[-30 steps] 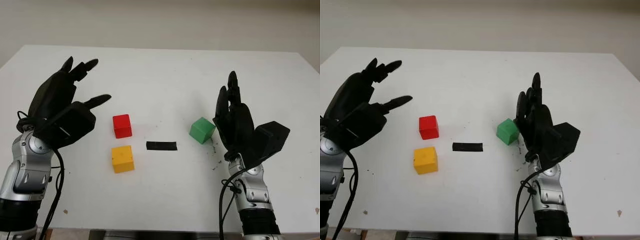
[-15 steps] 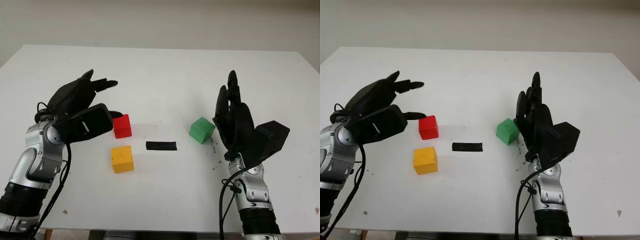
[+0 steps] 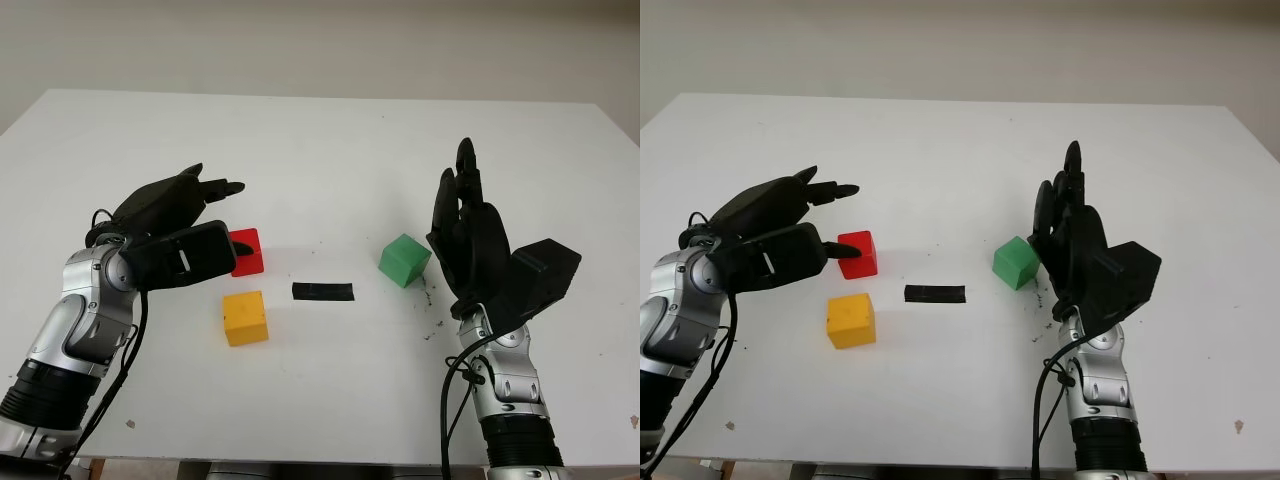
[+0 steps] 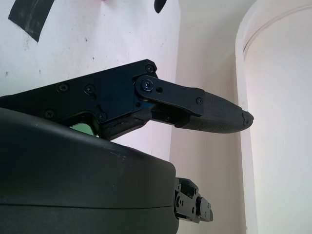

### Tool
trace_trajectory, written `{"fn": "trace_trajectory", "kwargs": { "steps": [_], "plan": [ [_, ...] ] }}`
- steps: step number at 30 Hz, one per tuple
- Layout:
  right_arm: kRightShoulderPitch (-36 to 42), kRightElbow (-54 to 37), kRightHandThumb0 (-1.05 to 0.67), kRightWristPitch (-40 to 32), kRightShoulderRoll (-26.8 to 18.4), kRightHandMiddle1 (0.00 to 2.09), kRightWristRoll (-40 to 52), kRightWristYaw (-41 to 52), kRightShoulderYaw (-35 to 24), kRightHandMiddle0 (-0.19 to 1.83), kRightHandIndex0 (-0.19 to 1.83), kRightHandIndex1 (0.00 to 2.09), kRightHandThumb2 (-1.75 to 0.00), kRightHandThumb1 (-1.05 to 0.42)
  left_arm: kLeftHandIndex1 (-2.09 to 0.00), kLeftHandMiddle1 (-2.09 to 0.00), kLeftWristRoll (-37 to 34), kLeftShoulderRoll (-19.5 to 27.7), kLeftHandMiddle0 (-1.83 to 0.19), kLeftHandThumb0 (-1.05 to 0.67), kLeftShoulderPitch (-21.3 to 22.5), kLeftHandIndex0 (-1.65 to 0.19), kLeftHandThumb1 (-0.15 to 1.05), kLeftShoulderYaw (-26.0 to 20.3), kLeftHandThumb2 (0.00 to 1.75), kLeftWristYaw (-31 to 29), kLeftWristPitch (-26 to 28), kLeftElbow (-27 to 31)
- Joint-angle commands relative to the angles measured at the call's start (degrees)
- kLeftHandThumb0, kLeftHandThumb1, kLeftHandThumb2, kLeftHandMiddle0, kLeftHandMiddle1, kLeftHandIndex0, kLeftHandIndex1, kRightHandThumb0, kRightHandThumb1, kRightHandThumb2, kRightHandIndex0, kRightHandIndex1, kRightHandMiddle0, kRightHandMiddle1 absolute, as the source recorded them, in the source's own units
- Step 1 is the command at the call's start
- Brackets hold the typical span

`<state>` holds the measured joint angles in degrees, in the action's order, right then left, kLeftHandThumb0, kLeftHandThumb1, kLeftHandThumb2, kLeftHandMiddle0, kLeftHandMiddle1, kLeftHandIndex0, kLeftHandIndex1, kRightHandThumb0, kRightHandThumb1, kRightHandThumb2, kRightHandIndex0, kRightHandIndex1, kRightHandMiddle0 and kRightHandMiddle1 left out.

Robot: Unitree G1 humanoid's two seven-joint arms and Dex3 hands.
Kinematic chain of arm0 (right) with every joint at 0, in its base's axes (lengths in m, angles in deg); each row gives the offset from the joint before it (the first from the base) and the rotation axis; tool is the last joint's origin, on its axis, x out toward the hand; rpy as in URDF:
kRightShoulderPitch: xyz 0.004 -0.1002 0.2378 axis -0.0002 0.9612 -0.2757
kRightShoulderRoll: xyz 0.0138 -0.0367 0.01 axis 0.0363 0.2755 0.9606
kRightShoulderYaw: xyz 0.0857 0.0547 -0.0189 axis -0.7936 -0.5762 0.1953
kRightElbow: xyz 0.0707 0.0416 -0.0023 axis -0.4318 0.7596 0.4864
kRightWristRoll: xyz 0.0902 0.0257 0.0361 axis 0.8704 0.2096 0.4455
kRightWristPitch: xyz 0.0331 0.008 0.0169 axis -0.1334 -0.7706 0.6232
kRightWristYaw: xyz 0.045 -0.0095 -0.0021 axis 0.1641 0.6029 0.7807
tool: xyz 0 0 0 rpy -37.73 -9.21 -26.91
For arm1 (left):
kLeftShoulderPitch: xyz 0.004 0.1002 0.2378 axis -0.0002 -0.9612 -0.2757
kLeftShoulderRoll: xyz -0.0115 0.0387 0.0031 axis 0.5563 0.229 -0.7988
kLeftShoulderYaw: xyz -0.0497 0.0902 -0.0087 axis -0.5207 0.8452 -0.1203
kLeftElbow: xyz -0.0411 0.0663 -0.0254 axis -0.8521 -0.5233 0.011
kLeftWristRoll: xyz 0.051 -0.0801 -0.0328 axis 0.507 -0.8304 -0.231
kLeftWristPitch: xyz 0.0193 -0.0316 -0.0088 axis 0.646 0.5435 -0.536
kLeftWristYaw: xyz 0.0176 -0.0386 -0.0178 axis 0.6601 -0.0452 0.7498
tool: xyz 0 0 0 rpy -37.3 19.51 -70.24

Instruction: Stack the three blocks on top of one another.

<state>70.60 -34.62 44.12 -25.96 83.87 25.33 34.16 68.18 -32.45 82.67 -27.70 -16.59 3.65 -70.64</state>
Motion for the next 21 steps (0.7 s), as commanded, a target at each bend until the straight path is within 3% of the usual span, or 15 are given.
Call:
{"fn": "trace_trajectory", "kwargs": {
  "steps": [1,6,12,19,21],
  "plan": [
    [-0.7,-0.1,-0.75,0.6,-0.5,0.00,0.0,0.2,0.0,-0.19,-0.19,0.00,-0.67,-1.05,-0.09,-0.05,0.8,0.7,0.04,-0.85,1.3,-0.40,0.99,0.9,0.06,-0.6,0.2,0.1],
    [-0.2,-0.9,-0.77,0.2,-0.3,0.00,0.1,-0.1,0.0,-0.19,-0.19,0.00,-0.66,-1.05,-0.10,-0.05,2.4,0.5,0.04,-0.84,1.4,-0.44,0.97,2.0,0.05,-2.1,2.0,0.4],
    [0.0,-1.1,-0.76,0.2,-0.3,0.00,0.0,-0.2,0.1,-0.19,-0.19,0.00,-0.67,-1.05,-0.22,-0.07,4.8,-0.4,-0.03,-0.68,1.6,-0.62,0.88,3.5,0.03,-1.6,3.6,-0.1],
    [0.5,-1.6,-0.75,0.4,-0.1,0.00,0.2,-0.1,0.1,-0.19,-0.19,0.00,-0.67,-1.05,-0.27,-0.07,6.6,-1.1,-0.06,-0.63,1.7,-0.63,0.87,5.1,0.05,-1.1,2.8,-1.1],
    [0.7,-1.7,-0.75,0.2,-0.2,0.00,0.3,0.0,0.1,-0.19,-0.19,0.00,-0.67,-1.05,-0.43,-0.06,7.0,-1.2,-0.10,-0.56,1.8,-0.60,0.89,5.2,0.05,-1.0,2.7,-1.2]
  ]
}}
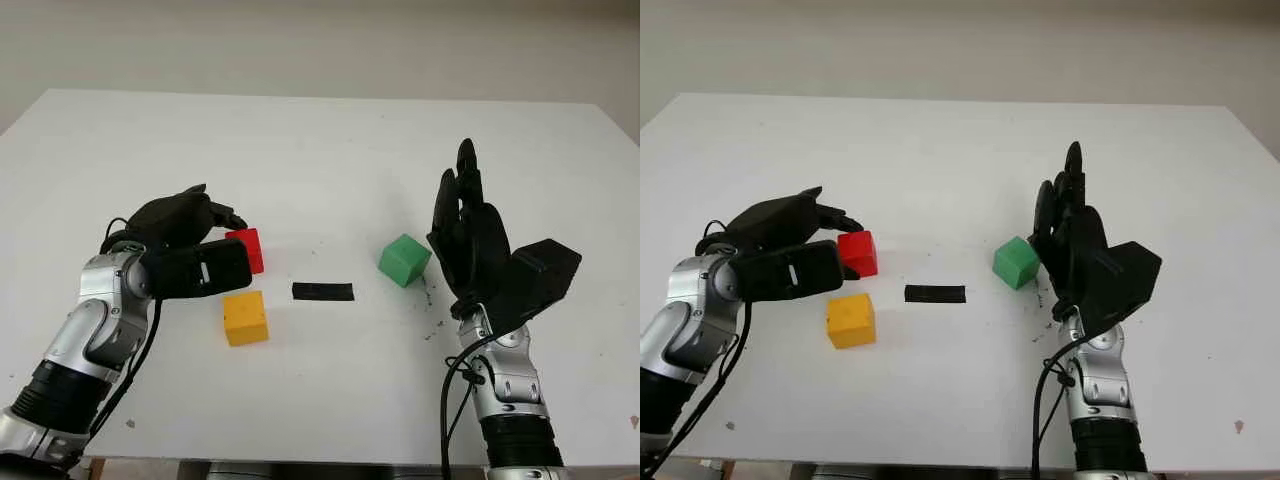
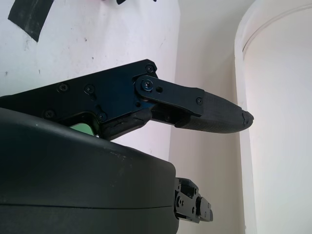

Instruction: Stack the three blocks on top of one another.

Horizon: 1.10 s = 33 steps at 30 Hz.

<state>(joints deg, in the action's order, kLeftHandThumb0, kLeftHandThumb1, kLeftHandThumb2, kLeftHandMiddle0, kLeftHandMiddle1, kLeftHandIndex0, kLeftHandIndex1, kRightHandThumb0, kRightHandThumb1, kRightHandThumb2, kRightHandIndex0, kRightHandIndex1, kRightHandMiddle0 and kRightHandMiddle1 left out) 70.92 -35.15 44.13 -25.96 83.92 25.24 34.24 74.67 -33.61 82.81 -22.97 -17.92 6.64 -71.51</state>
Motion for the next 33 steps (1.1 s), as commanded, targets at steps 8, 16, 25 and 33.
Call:
{"fn": "trace_trajectory", "kwargs": {
  "steps": [8,16,25,33],
  "plan": [
    [0.2,-1.1,-0.74,0.3,-0.3,0.00,0.3,0.2,0.0,-0.19,-0.19,0.00,-0.67,-1.05,-1.14,-0.06,0.8,0.2,-0.21,-0.40,1.1,-0.46,0.91,0.2,0.06,4.0,-4.0,-1.5],
    [0.1,-1.0,-0.74,0.1,-0.4,0.00,0.7,0.8,-0.1,-0.19,-0.19,0.00,-0.68,-1.05,-1.29,-0.04,-2.6,0.3,-0.20,-0.32,0.3,-0.35,0.96,-2.1,0.06,6.6,-7.8,-1.2],
    [-0.1,-0.8,-0.75,0.2,-0.2,0.00,0.1,0.2,0.1,-0.19,-0.19,0.00,-0.67,-1.05,-1.40,-0.06,-10.6,0.0,-0.22,-0.37,1.2,-0.24,1.03,-6.7,0.06,7.0,-12.7,0.9],
    [0.2,-1.2,-0.75,0.0,0.3,0.00,0.2,-0.6,0.2,-0.19,-0.19,0.00,-0.64,-1.05,-1.32,-0.04,-12.9,0.0,-0.23,-0.37,2.5,-0.35,0.99,-5.8,0.05,4.2,-17.7,4.9]
  ]
}}
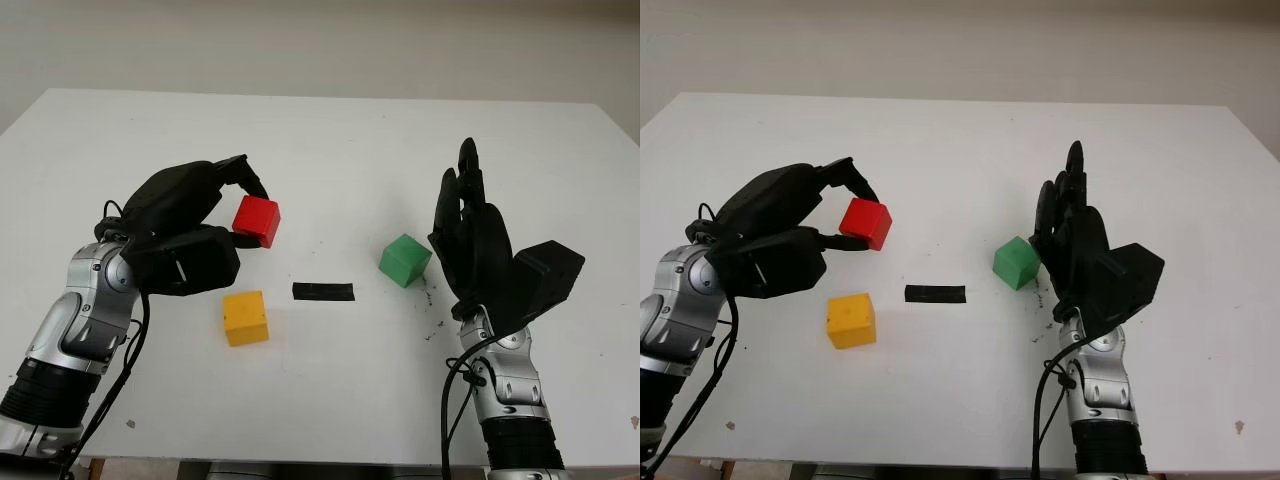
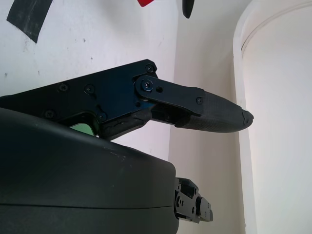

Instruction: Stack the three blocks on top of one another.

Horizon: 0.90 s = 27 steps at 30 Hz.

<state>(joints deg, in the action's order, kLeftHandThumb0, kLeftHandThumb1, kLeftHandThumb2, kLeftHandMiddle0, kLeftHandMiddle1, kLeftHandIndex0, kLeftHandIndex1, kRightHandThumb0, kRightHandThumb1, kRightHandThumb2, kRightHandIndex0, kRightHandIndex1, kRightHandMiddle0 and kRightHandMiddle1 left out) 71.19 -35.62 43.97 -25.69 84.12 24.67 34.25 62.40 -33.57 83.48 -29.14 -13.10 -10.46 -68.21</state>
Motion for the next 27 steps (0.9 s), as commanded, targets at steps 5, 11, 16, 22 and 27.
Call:
{"fn": "trace_trajectory", "kwargs": {
  "steps": [5,11,16,22,27],
  "plan": [
    [-0.2,-0.8,-0.76,0.0,0.2,0.00,0.2,0.0,0.2,-0.19,-0.19,0.00,-0.64,-1.05,-1.35,-0.05,0.4,-0.7,-0.22,-0.39,3.3,-0.39,0.98,3.5,0.05,-2.9,-3.8,1.7],
    [-0.5,-0.1,-0.75,0.7,-0.2,0.00,0.1,0.4,0.1,-0.19,-0.19,0.00,-0.65,-1.05,-1.38,-0.05,2.2,-2.5,-0.22,-0.40,5.6,-0.43,0.95,7.4,0.04,-5.3,-4.9,-0.7],
    [-0.3,-0.7,-0.75,0.1,-0.2,0.00,0.2,0.5,0.1,-0.19,-0.19,0.00,-0.64,-1.05,-1.44,-0.06,3.3,-4.3,-0.23,-0.42,6.9,-0.45,0.94,9.9,0.05,-5.5,-6.6,-4.0],
    [-0.4,-1.2,-0.74,0.2,-0.4,0.00,-0.1,0.7,0.3,-0.19,-0.19,0.00,-0.65,-1.05,-1.47,-0.06,6.0,-6.0,-0.24,-0.42,7.9,-0.45,0.93,12.9,0.05,-5.9,-6.8,-7.0],
    [-0.3,-1.3,-0.73,0.2,-0.3,0.00,-0.2,0.6,0.3,-0.19,-0.19,0.00,-0.66,-1.05,-1.48,-0.05,9.2,-6.9,-0.22,-0.39,7.9,-0.44,0.92,14.6,0.05,-7.2,-5.1,-7.3]
  ]
}}
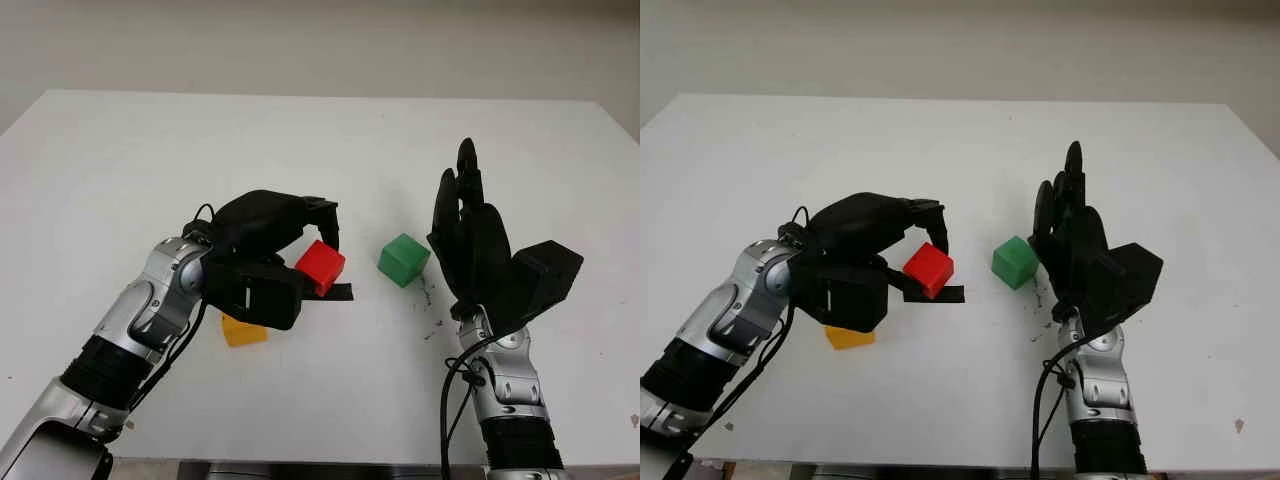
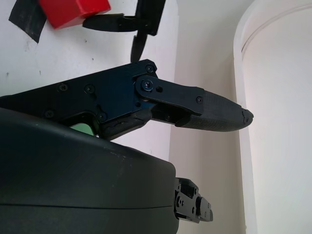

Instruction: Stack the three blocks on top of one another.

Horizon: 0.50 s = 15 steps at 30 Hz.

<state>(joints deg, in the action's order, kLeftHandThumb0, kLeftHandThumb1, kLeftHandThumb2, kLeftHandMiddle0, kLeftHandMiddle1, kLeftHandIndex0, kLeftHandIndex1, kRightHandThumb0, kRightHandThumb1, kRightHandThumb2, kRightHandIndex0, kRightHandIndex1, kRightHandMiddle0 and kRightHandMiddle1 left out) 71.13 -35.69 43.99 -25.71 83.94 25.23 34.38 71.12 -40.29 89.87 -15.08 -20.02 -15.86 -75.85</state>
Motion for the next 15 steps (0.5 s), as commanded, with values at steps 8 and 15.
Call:
{"fn": "trace_trajectory", "kwargs": {
  "steps": [8,15],
  "plan": [
    [-0.2,-0.6,-0.75,0.5,-0.1,0.00,0.1,0.0,0.0,-0.19,-0.19,0.00,-0.64,-1.05,-1.54,-0.05,1.8,-0.5,-0.21,-0.39,1.2,-0.42,0.92,1.4,0.05,-1.3,0.1,-0.1],
    [-0.2,-0.7,-0.75,0.2,-0.1,0.00,0.3,0.0,0.0,-0.19,-0.19,0.00,-0.64,-1.05,-1.55,-0.04,2.8,-0.7,-0.20,-0.40,1.2,-0.41,0.93,1.7,0.06,-1.7,0.5,-0.3]
  ]
}}
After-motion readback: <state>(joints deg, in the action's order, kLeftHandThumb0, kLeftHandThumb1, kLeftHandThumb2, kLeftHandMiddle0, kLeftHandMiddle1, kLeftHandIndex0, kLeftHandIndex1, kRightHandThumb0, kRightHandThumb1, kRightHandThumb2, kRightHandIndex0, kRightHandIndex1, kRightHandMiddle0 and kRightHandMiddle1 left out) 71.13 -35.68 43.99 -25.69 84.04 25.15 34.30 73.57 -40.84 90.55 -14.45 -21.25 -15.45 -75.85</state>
